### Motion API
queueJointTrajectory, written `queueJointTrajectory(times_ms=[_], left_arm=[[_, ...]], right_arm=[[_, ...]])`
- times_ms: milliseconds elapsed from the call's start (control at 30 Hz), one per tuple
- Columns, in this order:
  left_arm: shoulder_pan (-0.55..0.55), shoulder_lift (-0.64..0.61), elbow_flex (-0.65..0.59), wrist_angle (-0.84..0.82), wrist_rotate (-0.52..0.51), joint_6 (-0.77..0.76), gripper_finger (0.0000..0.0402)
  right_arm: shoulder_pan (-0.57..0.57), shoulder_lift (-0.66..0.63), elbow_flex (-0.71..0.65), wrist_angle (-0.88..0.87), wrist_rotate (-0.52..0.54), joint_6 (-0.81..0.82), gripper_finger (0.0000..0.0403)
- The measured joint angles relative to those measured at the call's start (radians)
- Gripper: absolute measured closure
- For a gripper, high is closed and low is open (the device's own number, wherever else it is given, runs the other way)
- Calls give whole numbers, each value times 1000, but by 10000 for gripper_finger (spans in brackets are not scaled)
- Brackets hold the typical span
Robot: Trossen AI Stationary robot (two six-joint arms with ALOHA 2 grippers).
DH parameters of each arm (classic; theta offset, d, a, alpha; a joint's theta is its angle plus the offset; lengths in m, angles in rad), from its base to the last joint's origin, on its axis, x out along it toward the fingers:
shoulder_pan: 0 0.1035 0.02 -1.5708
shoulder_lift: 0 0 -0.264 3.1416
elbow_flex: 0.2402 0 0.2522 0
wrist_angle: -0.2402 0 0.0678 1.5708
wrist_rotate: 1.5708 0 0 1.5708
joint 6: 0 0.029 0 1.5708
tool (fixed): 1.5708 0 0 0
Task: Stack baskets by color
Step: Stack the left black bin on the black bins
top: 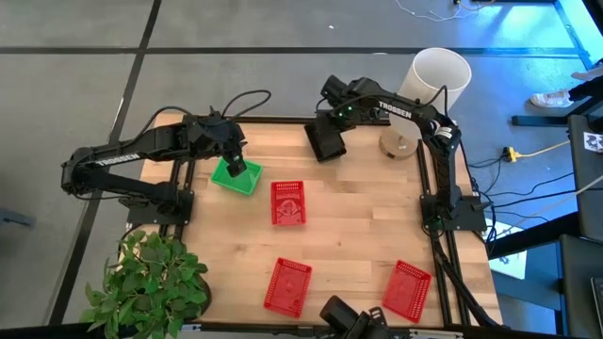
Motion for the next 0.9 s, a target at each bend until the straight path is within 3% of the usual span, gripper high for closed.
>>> queueJointTrajectory(times_ms=[267, 400, 500, 900], left_arm=[[0, 0, 0, 0, 0, -3, 344], [0, 0, 0, 0, 0, -4, 344], [0, 0, 0, 0, 0, -5, 344], [0, 0, 0, 0, 0, -5, 344]], right_arm=[[0, 1, 69, -10, 8, -5, 316], [0, 1, 91, -10, 108, -19, 316], [-1, 1, 91, -11, 117, -32, 316], [0, 1, -10, 54, 169, -60, 316]])
